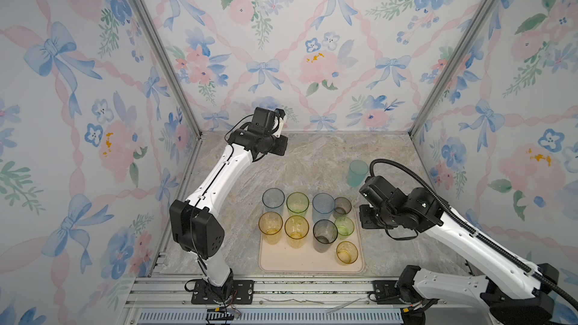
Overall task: Place the glasses into the tray
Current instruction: Place the glass on the tray, then move the glass to the tray.
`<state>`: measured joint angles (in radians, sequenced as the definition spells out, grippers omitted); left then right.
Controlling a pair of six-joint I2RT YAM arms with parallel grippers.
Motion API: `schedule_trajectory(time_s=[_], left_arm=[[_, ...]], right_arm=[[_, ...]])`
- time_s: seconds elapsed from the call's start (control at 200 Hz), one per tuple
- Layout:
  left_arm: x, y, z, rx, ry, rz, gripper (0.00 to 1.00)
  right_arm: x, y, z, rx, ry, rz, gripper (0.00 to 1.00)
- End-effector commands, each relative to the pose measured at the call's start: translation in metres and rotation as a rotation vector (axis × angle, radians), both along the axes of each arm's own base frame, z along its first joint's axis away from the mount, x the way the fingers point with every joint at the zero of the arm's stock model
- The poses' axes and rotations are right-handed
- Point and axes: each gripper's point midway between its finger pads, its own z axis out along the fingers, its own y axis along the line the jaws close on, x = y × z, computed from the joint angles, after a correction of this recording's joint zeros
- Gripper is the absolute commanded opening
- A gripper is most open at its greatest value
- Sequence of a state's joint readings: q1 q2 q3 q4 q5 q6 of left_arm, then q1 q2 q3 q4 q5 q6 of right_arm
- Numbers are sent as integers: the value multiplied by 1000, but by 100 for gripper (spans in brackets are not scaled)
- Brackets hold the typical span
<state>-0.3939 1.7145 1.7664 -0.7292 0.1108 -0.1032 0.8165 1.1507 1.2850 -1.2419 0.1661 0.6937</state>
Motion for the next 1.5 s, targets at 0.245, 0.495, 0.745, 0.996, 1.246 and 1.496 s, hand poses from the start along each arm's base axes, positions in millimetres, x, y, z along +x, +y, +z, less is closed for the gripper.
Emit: schedule_trajectory(time_s=[0.245,0.495,0.745,0.996,1.246,1.496], left_arm=[[-88,-63,0,-37,110,-441,29],[-155,-73,-22,56,247,-552,30],[-178,-103,-48,163,276,-612,32],[-169,-116,-61,233,266,-606,35],[-163,-125,-80,253,315,-607,35],[-160,-123,-95,294,346,-602,35]], right_arm=[[50,0,12,38,-16,-9,21],[61,-34,14,112,-43,-119,22],[64,-39,14,128,-62,-121,22],[56,-49,16,141,-79,-143,21],[44,-63,19,145,-96,-173,21],[39,-70,22,150,-112,-188,22]])
